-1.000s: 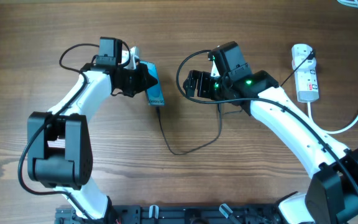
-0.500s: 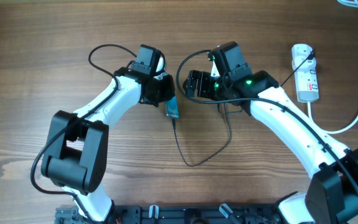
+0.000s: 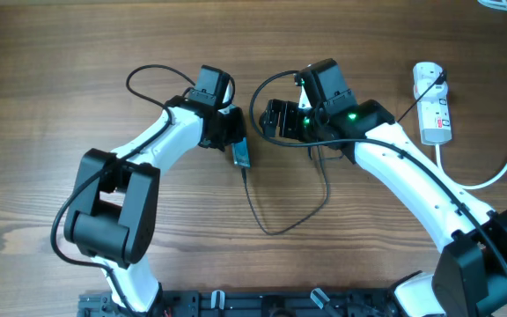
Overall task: Plug charger to phone and switch on socket
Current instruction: 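Lower the phone flat onto the table with the left gripper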
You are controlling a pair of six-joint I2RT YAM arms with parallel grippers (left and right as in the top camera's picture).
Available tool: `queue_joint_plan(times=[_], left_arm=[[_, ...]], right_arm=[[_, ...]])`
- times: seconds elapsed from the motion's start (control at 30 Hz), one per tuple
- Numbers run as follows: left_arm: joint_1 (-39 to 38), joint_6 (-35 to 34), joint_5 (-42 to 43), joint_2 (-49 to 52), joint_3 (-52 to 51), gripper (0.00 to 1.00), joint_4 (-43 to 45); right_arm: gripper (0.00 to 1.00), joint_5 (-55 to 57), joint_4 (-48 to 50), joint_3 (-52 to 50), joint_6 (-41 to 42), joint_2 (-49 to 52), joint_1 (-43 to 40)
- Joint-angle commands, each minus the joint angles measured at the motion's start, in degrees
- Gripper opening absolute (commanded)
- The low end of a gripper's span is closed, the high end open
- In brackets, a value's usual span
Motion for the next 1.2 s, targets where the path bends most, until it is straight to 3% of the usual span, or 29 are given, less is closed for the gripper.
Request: queue_joint_plan(times=[0.0,0.33,1.17], left_arm=[[-0.59,-0.35,-0.44,0.66,-0.04,0.16,0.39],[-0.63,-0.37,-0.74,0.66,-0.04,0.16,0.39],[-1.7,-0.35,-2.05,0.66,-0.04,0.31,0.59]], right_arm=[[1.0,1.18,-0.04,0.55,-1.01,-0.26,-0.04],[1.0,1.18,-0.04,0.55,-1.01,-0.26,-0.04],[1.0,1.18,-0.07,0.55,-1.01,-0.26,-0.04]])
